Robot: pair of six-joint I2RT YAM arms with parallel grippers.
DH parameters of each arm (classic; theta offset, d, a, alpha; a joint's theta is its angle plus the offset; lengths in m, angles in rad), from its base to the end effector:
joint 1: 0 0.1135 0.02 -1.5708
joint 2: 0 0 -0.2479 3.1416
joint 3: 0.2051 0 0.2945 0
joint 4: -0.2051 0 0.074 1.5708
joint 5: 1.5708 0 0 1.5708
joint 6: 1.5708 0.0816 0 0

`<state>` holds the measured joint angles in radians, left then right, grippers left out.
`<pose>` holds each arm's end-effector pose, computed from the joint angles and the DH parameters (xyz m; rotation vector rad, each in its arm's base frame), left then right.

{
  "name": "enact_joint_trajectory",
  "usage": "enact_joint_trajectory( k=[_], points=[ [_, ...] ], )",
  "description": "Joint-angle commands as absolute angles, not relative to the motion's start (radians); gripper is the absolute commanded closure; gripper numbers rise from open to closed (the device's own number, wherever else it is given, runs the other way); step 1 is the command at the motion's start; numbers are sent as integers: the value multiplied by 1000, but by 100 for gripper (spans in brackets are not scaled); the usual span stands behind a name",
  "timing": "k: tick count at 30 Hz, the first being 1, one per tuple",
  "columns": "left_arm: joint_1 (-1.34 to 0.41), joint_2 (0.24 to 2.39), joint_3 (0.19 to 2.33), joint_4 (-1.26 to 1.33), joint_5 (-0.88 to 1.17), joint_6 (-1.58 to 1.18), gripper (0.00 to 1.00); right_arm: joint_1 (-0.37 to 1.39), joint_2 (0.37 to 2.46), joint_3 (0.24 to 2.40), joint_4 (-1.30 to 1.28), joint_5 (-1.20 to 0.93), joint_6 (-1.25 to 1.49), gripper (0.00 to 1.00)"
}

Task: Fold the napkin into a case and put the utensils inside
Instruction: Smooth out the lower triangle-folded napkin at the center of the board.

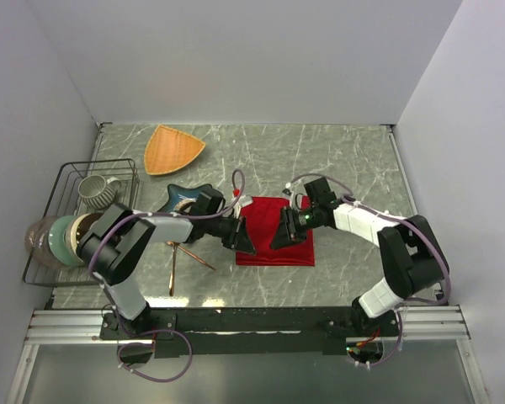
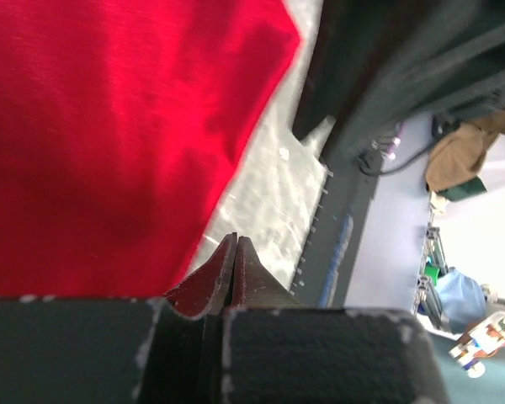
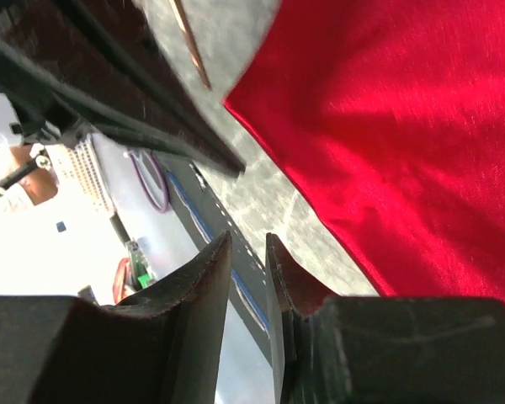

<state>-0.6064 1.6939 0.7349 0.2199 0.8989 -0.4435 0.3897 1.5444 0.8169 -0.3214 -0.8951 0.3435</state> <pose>0.2573 -0.2561 0.0739 0.7088 2.3638 -1.5417 0.2820 0.1846 0.1060 -0.3970 2.6165 1.4276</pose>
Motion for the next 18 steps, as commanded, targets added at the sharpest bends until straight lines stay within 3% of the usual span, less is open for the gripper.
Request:
enact_joint_trajectory(
  k=[1, 11, 18],
  points=[
    [-607, 1771, 805, 198, 881, -459, 99, 371, 1612, 750, -348, -879, 324, 69],
    [-609, 1841, 834, 40, 844, -402, 99, 276, 1795, 810, -440, -842, 279, 68],
    [-607, 1806, 862, 3, 885, -313, 94, 270, 1673, 897, -580, -891, 183, 63]
  ],
)
